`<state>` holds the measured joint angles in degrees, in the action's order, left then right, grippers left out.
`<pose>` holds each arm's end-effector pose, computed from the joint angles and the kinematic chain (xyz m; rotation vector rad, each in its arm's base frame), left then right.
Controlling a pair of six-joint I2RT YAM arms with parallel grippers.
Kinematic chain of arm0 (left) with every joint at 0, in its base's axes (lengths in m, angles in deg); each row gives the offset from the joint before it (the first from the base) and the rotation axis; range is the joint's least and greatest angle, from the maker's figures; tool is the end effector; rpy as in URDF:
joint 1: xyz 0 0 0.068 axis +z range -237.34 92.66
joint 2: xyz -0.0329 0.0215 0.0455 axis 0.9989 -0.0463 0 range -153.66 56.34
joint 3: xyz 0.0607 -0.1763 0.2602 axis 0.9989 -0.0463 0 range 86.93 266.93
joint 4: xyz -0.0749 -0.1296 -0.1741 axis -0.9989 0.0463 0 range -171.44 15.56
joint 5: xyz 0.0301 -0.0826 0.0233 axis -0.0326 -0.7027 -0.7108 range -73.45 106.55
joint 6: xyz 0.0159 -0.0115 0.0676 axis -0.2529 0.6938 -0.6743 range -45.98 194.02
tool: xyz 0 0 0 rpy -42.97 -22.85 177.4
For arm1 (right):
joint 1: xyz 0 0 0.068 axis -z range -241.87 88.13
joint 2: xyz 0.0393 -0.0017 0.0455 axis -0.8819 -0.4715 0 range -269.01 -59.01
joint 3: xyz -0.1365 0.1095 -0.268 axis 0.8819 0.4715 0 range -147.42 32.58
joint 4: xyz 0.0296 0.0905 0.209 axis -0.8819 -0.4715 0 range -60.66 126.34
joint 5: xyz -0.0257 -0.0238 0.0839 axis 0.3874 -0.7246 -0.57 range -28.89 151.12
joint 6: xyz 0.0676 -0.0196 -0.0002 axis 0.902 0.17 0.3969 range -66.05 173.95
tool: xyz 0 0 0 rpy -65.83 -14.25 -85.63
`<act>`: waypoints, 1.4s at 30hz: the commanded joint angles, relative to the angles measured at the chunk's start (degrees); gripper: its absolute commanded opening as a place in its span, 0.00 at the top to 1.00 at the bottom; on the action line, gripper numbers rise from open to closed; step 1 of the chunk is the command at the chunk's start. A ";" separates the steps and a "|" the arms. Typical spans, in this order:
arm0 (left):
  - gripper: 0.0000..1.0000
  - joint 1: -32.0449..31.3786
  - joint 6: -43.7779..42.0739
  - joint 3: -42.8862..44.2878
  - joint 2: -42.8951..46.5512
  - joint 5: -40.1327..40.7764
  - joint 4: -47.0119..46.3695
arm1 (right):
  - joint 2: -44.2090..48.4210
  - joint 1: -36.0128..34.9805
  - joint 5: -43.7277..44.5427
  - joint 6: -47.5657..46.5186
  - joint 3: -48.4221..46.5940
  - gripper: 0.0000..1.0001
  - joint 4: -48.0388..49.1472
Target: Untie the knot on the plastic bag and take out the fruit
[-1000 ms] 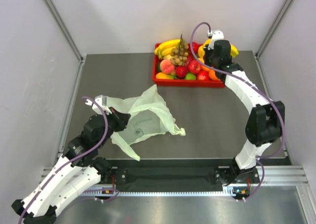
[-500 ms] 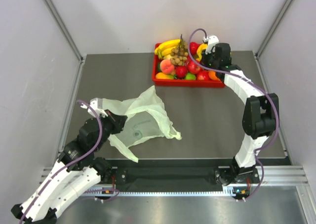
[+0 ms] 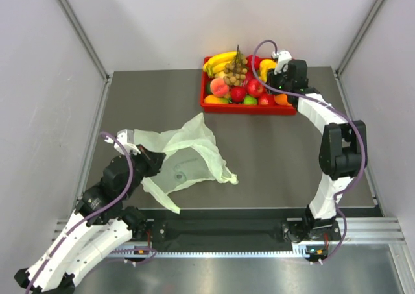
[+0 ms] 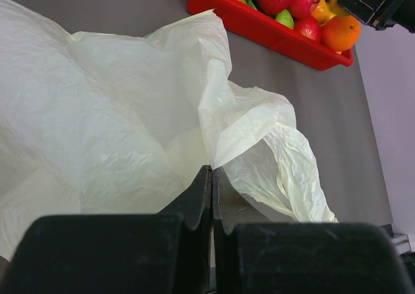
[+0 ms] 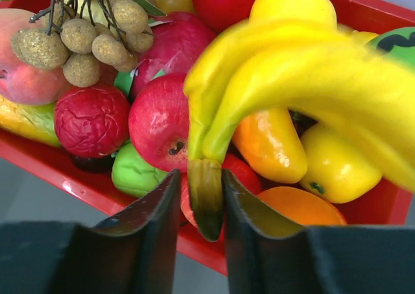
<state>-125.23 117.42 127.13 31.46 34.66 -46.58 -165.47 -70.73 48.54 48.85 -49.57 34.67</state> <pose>0.0465 -0.0135 0.3155 -0.3112 1.9244 -0.6569 0.4352 0.0805 0.3242 -0.3831 1.9859 0.2637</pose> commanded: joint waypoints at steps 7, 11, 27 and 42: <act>1.00 0.10 0.02 2.68 0.63 1.23 0.13 | -0.86 0.78 -4.12 1.15 -4.16 0.39 0.00; 1.00 0.10 -0.07 2.86 0.98 1.40 0.31 | -0.16 0.69 -4.03 1.24 -3.90 0.34 0.18; 1.00 0.01 -0.42 3.91 1.24 1.93 1.27 | 9.15 0.78 7.66 7.74 -5.04 0.00 1.23; 0.79 0.10 -5.07 6.64 2.91 -0.35 2.77 | 41.83 -0.27 -4.72 18.72 17.69 0.00 0.87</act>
<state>-125.23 114.92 131.20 33.40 35.33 -43.55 -132.38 -70.71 50.02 63.47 -37.90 33.14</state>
